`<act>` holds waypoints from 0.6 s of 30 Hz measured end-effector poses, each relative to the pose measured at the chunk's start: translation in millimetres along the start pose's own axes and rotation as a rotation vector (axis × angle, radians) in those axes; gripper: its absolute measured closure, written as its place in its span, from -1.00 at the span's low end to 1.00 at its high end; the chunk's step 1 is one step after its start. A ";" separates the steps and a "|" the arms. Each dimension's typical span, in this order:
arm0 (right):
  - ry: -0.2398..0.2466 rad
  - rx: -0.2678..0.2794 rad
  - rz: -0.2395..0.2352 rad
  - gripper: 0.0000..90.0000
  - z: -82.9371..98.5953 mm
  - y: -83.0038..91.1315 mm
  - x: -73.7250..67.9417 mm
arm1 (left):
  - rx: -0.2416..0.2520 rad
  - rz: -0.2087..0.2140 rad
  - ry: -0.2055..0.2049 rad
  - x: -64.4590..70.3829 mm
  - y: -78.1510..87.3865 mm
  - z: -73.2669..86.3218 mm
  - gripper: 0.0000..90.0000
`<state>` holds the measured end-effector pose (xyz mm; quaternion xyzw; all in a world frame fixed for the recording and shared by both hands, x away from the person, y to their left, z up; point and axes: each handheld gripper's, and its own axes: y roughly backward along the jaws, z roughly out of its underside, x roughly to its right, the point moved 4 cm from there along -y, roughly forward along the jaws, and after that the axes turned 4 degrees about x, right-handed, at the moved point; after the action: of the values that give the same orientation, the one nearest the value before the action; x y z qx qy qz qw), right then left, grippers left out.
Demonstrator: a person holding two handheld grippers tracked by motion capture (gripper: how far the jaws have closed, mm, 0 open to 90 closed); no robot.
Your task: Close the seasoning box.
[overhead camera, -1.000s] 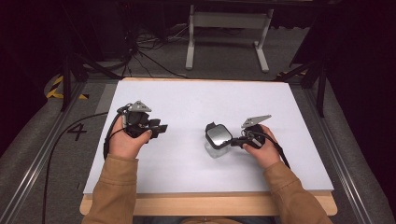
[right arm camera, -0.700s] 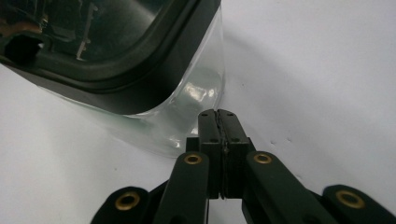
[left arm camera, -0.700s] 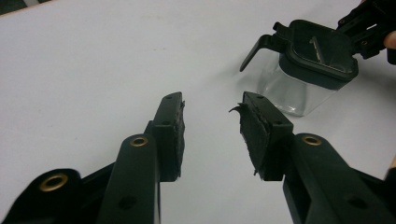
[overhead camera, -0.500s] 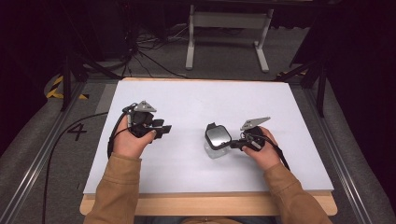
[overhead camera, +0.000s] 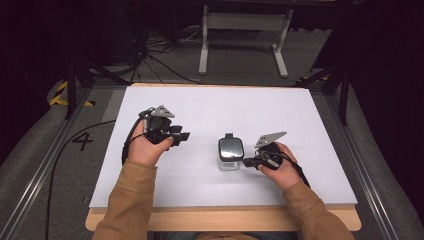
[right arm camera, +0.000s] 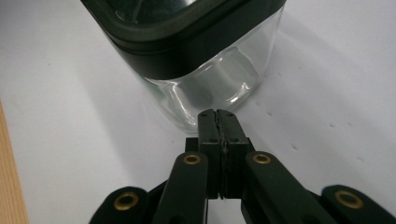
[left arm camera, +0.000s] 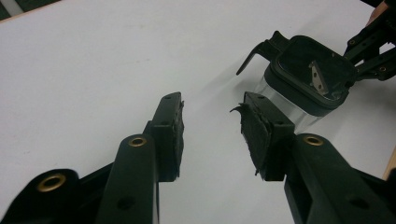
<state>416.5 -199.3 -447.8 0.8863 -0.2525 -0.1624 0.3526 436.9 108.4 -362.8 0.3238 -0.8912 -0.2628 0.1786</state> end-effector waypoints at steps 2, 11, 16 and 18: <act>0.004 0.001 -0.002 1.00 0.3 -0.7 -0.6 | -0.001 0.004 -0.006 -0.1 -0.4 -0.3 0.32; 0.016 -0.005 -0.014 1.00 -0.8 -3.8 -5.0 | -0.002 0.003 -0.003 -0.9 -0.1 0.1 0.32; 0.010 0.027 0.009 1.00 -3.8 8.1 0.3 | 0.001 0.005 -0.001 -1.6 0.0 -0.4 0.32; 0.007 0.049 0.021 0.99 -6.3 16.1 1.9 | 0.001 0.008 -0.003 -1.0 -0.2 -0.9 0.31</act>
<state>415.6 -207.1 -432.3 0.8926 -0.2643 -0.1492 0.3333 438.1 108.6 -362.4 0.3201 -0.8929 -0.2620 0.1778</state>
